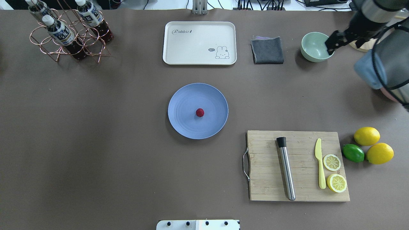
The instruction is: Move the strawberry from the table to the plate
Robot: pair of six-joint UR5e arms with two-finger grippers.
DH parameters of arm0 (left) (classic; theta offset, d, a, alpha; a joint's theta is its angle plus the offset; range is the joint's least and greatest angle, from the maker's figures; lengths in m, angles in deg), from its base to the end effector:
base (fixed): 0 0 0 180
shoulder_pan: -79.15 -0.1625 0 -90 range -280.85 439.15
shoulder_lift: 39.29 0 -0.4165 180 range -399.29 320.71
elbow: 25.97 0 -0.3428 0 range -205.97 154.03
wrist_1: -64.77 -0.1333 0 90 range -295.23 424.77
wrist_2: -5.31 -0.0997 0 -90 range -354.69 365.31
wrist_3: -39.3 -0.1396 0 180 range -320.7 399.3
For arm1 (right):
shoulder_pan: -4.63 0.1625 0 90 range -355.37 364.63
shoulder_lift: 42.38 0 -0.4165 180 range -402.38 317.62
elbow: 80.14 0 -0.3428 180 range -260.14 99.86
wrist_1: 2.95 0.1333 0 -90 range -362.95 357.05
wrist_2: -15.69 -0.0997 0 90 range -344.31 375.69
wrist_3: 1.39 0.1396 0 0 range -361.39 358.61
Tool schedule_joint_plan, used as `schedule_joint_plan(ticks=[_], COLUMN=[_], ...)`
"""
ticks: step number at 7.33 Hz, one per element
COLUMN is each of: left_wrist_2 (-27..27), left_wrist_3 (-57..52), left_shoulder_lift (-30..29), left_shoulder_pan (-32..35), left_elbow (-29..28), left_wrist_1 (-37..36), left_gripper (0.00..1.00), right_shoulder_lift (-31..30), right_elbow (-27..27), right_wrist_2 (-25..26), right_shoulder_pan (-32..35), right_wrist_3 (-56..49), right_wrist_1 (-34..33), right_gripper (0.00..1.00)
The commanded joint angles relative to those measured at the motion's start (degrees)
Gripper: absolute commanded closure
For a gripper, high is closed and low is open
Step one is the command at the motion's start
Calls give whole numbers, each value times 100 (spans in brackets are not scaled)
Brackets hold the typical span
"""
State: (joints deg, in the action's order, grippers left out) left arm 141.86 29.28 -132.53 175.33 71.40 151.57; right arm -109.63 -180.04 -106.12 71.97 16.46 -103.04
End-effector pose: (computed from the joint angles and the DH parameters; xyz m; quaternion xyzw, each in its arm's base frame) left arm -0.0826 -0.4655 0.5976 0.1143 0.3820 0.0562 0.9153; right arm -0.1712 -0.5650 0.4330 0.0834 -0.3173 -0.0931 0.9401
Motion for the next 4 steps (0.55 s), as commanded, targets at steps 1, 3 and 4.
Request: schedule_joint_plan(ticks=[1,3,4], left_wrist_2=[-14,-128,-111], left_wrist_3=[-26,-26,17], left_shoulder_lift=[121,157,270], left_shoulder_pan=[-3,-29,-38], left_elbow=[2,-60,-86], left_wrist_1=[4,-31,-23], left_gripper=[2,2,2], right_shoulder_lift=[-831,-1359,-1526], right_elbow=[-12,197,460], right_wrist_2=[-106,-455,-484], right_shoulder_pan=[997,1683,1991], right_wrist_3=[-1665,-2493,-2888], right_wrist_1=[-55,-20,-19], right_gripper=[0,0,0])
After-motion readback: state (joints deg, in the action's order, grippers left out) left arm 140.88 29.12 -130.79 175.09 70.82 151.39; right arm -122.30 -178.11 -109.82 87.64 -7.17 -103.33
